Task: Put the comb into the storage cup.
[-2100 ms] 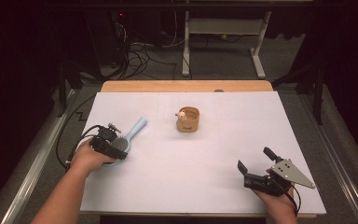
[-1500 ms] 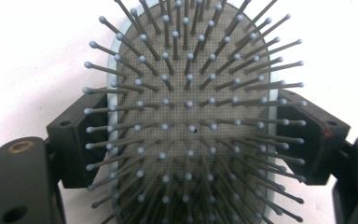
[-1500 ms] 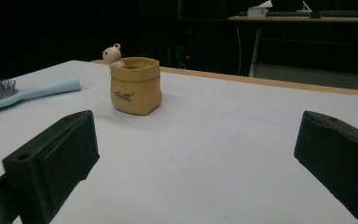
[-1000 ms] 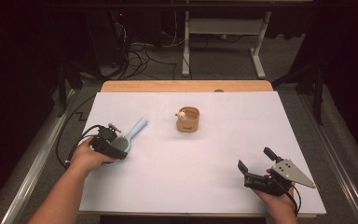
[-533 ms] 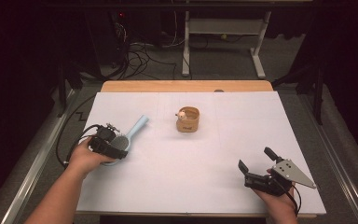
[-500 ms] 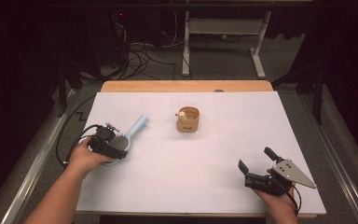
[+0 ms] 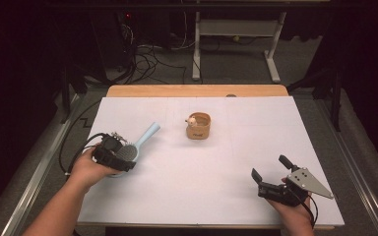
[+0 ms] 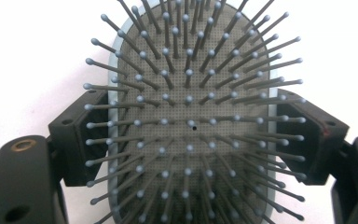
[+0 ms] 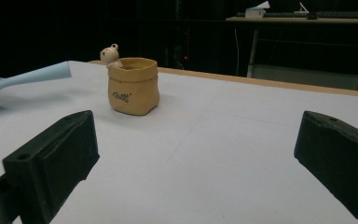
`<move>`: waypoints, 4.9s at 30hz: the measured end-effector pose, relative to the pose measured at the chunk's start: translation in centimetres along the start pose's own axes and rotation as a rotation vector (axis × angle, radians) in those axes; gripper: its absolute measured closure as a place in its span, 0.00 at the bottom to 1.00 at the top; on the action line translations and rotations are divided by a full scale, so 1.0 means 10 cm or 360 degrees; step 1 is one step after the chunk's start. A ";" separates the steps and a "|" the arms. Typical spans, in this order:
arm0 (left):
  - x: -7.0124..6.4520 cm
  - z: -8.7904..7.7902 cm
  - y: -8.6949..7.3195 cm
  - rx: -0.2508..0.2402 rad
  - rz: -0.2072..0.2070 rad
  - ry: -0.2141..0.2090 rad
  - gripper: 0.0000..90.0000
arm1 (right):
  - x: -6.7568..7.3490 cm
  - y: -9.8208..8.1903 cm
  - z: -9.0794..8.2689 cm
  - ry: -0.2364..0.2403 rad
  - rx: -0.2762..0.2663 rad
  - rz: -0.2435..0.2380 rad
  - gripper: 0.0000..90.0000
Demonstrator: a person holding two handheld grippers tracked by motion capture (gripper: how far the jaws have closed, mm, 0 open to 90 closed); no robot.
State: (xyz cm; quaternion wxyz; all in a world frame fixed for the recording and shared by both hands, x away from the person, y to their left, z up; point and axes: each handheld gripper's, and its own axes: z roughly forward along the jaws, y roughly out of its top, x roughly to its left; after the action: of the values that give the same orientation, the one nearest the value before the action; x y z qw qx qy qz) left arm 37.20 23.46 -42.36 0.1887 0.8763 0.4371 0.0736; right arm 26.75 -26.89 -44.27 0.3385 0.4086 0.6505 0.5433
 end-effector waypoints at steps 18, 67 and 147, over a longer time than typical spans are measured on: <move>-0.34 -0.01 -0.03 0.0017 0.0194 -0.0015 0.23 | -0.02 0.01 -0.02 -0.0009 -0.0013 0.0010 0.00; -1.29 0.17 0.71 -0.0005 0.0662 -0.0243 0.22 | -0.02 0.03 0.02 -0.0001 -0.0019 0.0004 0.00; -1.50 0.27 1.12 0.0045 0.0711 -0.0260 0.22 | 0.09 -0.10 0.50 -0.0013 0.0332 -0.0949 0.00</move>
State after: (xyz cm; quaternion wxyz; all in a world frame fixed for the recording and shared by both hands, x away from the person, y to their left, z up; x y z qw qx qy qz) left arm 37.18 4.73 -39.86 0.1901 0.9569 0.2166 0.0364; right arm 30.58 -23.98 -46.18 0.4418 0.2346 0.7926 0.3488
